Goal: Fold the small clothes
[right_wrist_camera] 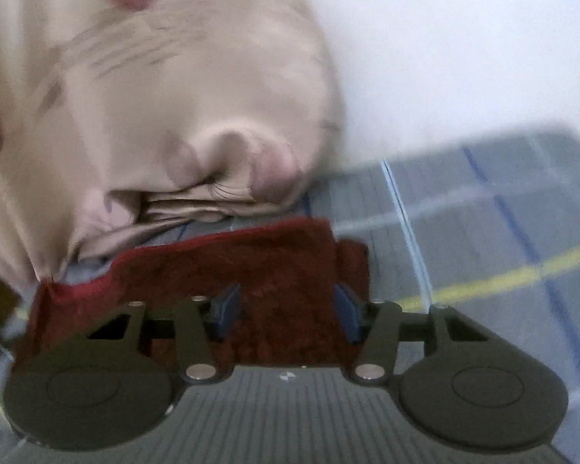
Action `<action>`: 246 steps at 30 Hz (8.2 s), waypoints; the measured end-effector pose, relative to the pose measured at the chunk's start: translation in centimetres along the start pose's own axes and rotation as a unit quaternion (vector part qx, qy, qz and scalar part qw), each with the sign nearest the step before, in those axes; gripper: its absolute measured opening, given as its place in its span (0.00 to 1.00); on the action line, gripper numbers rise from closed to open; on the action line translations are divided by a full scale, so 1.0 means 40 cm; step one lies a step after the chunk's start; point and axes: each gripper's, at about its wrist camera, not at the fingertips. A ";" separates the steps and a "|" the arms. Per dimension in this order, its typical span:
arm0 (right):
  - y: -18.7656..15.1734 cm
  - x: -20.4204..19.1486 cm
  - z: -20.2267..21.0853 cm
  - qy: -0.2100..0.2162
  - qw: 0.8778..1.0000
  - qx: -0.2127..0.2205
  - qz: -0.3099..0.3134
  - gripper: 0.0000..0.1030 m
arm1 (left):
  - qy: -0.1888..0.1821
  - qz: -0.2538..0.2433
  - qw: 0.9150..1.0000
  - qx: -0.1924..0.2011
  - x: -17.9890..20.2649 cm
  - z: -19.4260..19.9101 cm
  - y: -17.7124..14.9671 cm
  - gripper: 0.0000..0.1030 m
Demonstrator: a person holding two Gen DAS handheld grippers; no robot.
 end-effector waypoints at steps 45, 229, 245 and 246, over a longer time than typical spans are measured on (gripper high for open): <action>0.012 -0.093 -0.076 0.007 0.993 -0.024 0.112 0.39 | -0.047 0.053 0.998 0.004 -0.096 0.006 0.016 0.93; -0.132 0.106 0.269 0.061 0.996 0.057 -0.009 0.89 | 0.040 -0.094 0.995 -0.011 0.494 0.094 -0.077 0.99; -0.096 0.154 0.046 0.117 0.991 -0.047 -0.045 0.92 | -0.170 0.035 0.977 -0.122 0.327 -0.168 -0.014 1.00; -0.095 0.160 0.030 0.119 0.990 -0.051 -0.052 0.92 | -0.188 0.049 0.973 -0.129 0.314 -0.182 -0.015 1.00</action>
Point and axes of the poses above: each gripper's, at about its wrist camera, not at the fingertips, and z roughly against the way its jaws point, x to its right, y to its top, and after that the axes turned 1 degree about -x, right-handed
